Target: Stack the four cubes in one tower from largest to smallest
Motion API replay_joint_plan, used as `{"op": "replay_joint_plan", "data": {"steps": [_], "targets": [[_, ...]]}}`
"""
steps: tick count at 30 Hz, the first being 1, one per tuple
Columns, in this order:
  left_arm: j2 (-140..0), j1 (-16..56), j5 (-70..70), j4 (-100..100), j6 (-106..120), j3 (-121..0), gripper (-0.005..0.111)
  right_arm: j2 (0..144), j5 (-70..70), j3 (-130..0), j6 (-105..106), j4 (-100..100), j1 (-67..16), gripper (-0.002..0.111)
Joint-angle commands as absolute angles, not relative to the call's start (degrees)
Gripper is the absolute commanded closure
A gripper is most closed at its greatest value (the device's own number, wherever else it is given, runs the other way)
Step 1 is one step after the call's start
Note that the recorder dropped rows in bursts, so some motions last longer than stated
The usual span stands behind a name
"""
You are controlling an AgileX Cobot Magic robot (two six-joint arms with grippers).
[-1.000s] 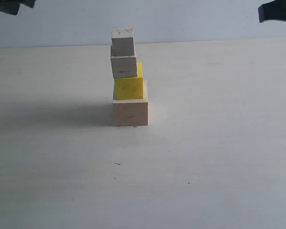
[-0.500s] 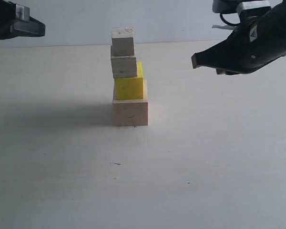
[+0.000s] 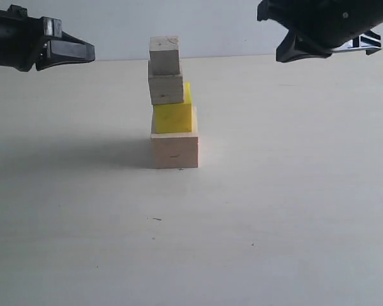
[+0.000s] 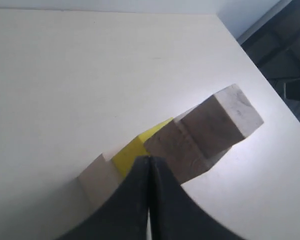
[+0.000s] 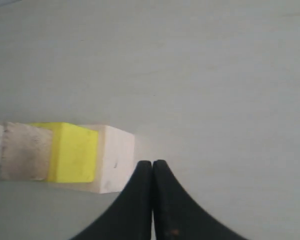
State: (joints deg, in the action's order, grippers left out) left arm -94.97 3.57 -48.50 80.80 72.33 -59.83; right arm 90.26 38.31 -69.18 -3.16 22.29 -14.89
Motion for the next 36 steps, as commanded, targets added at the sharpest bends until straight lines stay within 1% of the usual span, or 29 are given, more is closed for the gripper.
{"op": "replay_joint_plan", "data": {"steps": [1,6,15,21,28,36], "targets": [[-95.7,3.6,-49.6,83.3,73.7,-59.7,0.107,92.0,45.6,-71.8,10.2,37.4,-10.4,0.108],[-97.9,5.1,-51.0,84.3,73.7,-59.7,0.107,96.9,49.1,-72.0,18.5,47.5,-7.6,0.108],[-101.6,8.1,-51.8,87.1,76.8,-59.7,0.107,103.0,50.0,-72.0,31.9,62.8,-7.5,0.108],[-103.3,8.1,-54.1,89.4,79.2,-60.2,0.107,105.3,51.2,-72.0,35.3,66.8,-7.7,0.108],[-104.9,8.1,-55.3,90.4,79.2,-62.2,0.107,108.8,55.1,-72.0,42.1,77.6,-7.7,0.108],[-107.7,8.1,-57.9,90.6,79.5,-63.5,0.107,111.8,56.5,-72.0,44.0,79.8,-8.4,0.108]]}}
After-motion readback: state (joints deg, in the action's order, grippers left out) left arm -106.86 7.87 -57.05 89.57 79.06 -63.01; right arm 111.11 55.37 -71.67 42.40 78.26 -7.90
